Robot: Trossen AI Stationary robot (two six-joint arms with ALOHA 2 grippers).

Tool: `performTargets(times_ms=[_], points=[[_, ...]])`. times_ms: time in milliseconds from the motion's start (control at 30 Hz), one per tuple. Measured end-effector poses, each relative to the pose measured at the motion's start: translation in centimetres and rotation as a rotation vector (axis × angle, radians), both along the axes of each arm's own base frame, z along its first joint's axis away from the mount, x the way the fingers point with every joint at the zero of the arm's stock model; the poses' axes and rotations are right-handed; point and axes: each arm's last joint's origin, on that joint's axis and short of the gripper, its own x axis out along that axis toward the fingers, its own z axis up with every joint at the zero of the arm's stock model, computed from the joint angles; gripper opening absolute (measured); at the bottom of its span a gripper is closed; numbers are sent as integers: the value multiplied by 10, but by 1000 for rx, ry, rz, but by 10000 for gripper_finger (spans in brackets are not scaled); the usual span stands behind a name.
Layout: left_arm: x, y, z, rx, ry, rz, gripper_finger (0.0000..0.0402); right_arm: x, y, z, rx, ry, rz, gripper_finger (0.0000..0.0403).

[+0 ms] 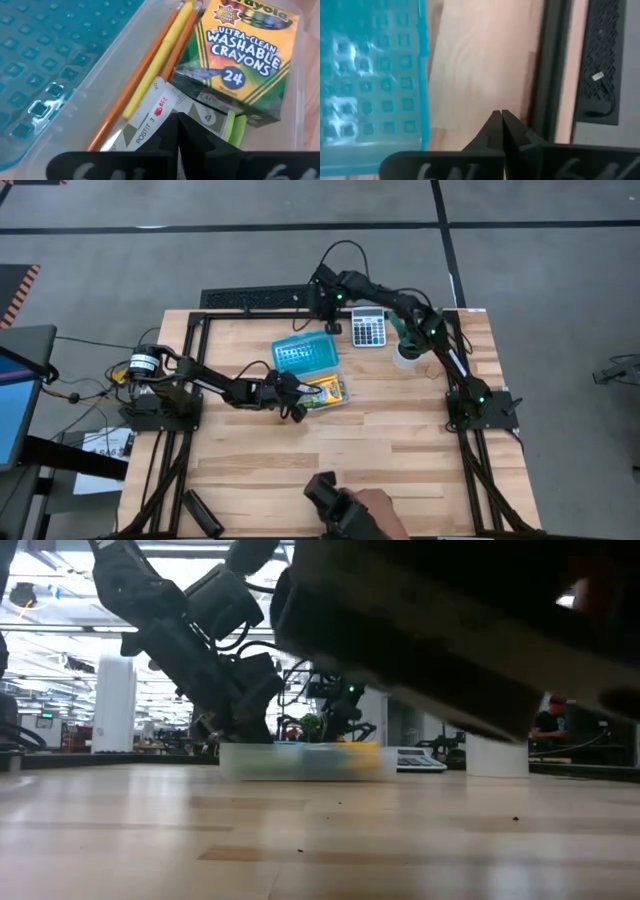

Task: Pack school essentials
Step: Close the supply box

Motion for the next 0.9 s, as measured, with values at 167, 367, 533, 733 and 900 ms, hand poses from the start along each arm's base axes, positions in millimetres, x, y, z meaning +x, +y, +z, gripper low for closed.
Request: performTargets(times_ms=[167, 367, 533, 733, 900], points=[[0, 0, 0, 10, 6, -8, 0, 2, 4, -9, 8, 38, 16, 2], [0, 1, 0, 17, 7, -14, 0, 1, 16, -7, 45, 89, 69, 2], [0, 2, 0, 17, 10, -10, 0, 6, 35, 7, 54, 92, 129, 2], [-1, 2, -1, 20, 17, -8, 0, 11, 56, 28, 60, 75, 175, 2], [-1, 4, -1, 23, 20, 1, 0, 13, 78, 36, 98, 116, 216, 2]])
